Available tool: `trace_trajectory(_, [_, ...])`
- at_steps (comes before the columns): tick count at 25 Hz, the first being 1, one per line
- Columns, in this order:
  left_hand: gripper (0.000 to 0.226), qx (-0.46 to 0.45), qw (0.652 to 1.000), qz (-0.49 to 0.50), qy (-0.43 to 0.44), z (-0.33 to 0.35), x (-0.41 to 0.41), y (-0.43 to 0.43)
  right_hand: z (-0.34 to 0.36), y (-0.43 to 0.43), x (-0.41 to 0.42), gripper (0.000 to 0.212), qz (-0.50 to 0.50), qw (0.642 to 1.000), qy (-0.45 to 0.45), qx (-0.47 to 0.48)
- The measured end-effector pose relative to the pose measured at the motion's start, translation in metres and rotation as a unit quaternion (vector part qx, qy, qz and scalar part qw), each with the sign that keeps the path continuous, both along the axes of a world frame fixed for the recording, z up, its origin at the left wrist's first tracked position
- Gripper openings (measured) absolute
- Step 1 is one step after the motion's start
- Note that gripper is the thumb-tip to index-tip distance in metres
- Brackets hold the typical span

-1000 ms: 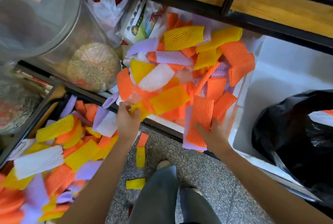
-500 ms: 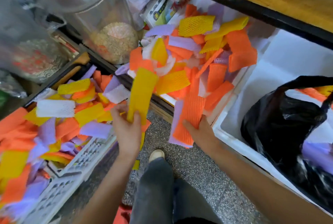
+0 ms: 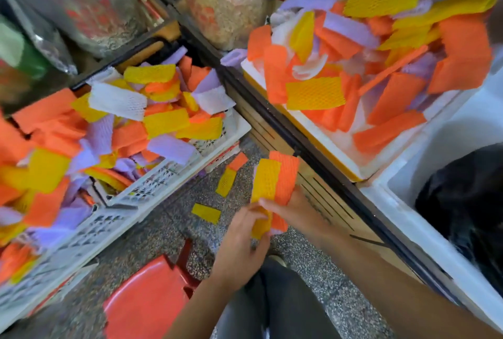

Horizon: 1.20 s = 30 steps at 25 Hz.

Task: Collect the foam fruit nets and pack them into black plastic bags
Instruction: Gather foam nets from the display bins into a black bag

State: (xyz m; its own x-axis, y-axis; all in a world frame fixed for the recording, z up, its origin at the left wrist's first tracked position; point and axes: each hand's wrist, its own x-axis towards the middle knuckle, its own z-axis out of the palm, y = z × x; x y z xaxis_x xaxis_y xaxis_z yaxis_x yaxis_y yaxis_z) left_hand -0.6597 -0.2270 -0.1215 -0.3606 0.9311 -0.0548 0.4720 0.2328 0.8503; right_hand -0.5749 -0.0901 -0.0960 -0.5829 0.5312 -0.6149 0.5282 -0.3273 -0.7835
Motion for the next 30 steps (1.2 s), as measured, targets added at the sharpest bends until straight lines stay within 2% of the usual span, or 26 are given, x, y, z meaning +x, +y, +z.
trace_trajectory(3, [0.024, -0.038, 0.999, -0.018, 0.001, -0.044, -0.015, -0.02, -0.044, -0.005, -0.022, 0.038, 0.02, 0.997, -0.064, 0.026])
trace_trajectory(6, [0.027, -0.061, 0.997, -0.041, 0.037, -0.101, -0.036, -0.03, -0.101, -0.008, -0.044, 0.04, 0.062, 0.993, -0.085, 0.048])
trace_trajectory(10, [0.033, -0.08, 0.989, -0.055, 0.113, -0.192, -0.063, -0.027, -0.187, -0.002, -0.066, 0.049, 0.057, 0.989, -0.113, 0.078])
trace_trajectory(13, [0.038, -0.164, 0.971, -0.054, 0.166, -0.279, -0.082, -0.028, -0.266, 0.008, -0.069, 0.054, 0.046, 0.987, -0.123, 0.089])
trace_trajectory(16, [0.039, -0.241, 0.953, -0.05, 0.178, -0.372, -0.103, -0.037, -0.346, 0.018, -0.063, 0.059, 0.073, 0.98, -0.142, 0.12])
trace_trajectory(19, [0.038, -0.284, 0.945, -0.018, 0.164, -0.461, -0.127, -0.048, -0.421, 0.028, -0.06, 0.055, 0.083, 0.975, -0.161, 0.13])
trace_trajectory(22, [0.043, -0.345, 0.918, 0.002, 0.198, -0.534, -0.149, -0.054, -0.485, 0.033, -0.066, 0.052, 0.1, 0.972, -0.178, 0.12])
trace_trajectory(25, [0.049, -0.386, 0.892, 0.014, 0.233, -0.587, -0.165, -0.056, -0.543, 0.037, -0.073, 0.051, 0.102, 0.972, -0.171, 0.123])
trace_trajectory(30, [0.06, -0.406, 0.867, -0.016, 0.289, -0.651, -0.178, -0.065, -0.624, 0.035, -0.083, 0.048, 0.088, 0.978, -0.142, 0.126])
